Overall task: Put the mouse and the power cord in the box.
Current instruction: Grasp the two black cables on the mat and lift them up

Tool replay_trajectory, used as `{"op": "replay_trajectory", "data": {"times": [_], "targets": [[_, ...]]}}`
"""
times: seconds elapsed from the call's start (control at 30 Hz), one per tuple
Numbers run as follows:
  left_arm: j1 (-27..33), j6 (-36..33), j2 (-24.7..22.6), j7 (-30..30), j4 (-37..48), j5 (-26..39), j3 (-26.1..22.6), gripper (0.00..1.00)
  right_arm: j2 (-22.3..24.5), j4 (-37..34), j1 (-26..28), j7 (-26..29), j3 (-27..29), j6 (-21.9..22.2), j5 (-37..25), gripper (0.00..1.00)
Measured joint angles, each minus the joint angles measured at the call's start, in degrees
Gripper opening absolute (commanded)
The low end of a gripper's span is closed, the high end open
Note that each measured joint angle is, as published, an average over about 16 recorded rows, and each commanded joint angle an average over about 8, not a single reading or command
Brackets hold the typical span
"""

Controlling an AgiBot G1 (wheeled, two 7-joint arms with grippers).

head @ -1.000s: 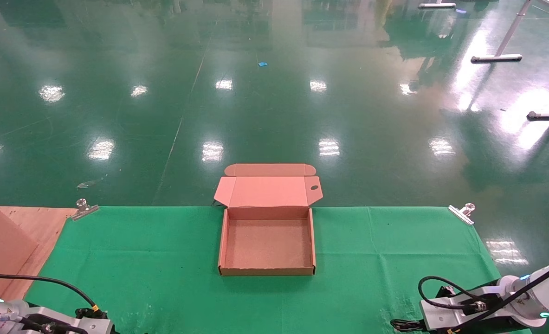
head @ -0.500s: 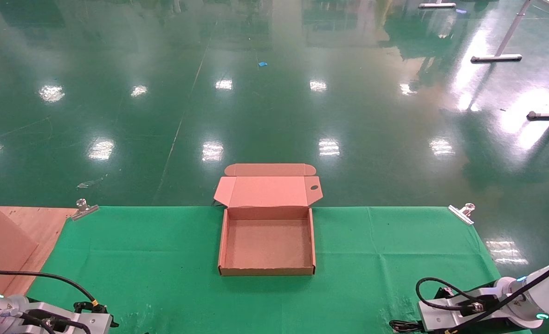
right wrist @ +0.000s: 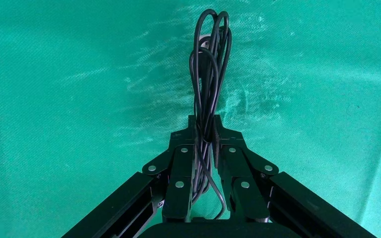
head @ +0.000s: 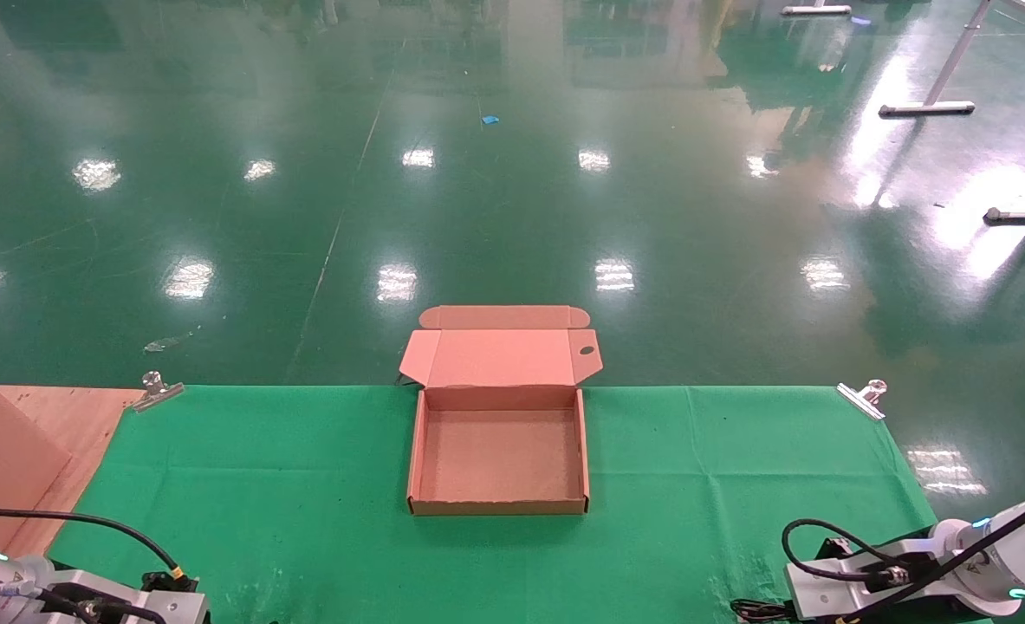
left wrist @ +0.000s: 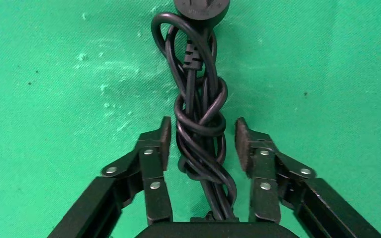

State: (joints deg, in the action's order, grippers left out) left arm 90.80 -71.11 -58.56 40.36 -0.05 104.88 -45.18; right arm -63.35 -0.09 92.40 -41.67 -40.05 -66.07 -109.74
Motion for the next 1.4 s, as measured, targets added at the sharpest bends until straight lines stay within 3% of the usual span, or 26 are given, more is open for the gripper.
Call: {"op": "replay_trajectory", "data": {"times": [0.47,0.87,1.1,1.4], "targets": [[2.64,-2.97,0.71,0.07,-0.43,-0.70,0.48,0.00,0.36,0.51,2.03,0.07,0.55,-1.76,0.79,0.00],[14.79,-12.38,1.62,-0.21,-4.03,-3.16,2.18,0.00,0.55,3.42,12.69,1.26,2.25,-10.16,3.27,0.00],[21.98,-16.40,-2.55,-1.66,-7.54,-4.10,2.69,0.00,-2.66,5.98,20.45,4.48,2.73,-13.92,3.96,0.00],[27.03,-18.34,-10.02,-3.98,-10.36,-6.01,3.46,0.00,-8.98,8.47,27.54,9.38,2.55,-14.55,3.67,0.00]]}}
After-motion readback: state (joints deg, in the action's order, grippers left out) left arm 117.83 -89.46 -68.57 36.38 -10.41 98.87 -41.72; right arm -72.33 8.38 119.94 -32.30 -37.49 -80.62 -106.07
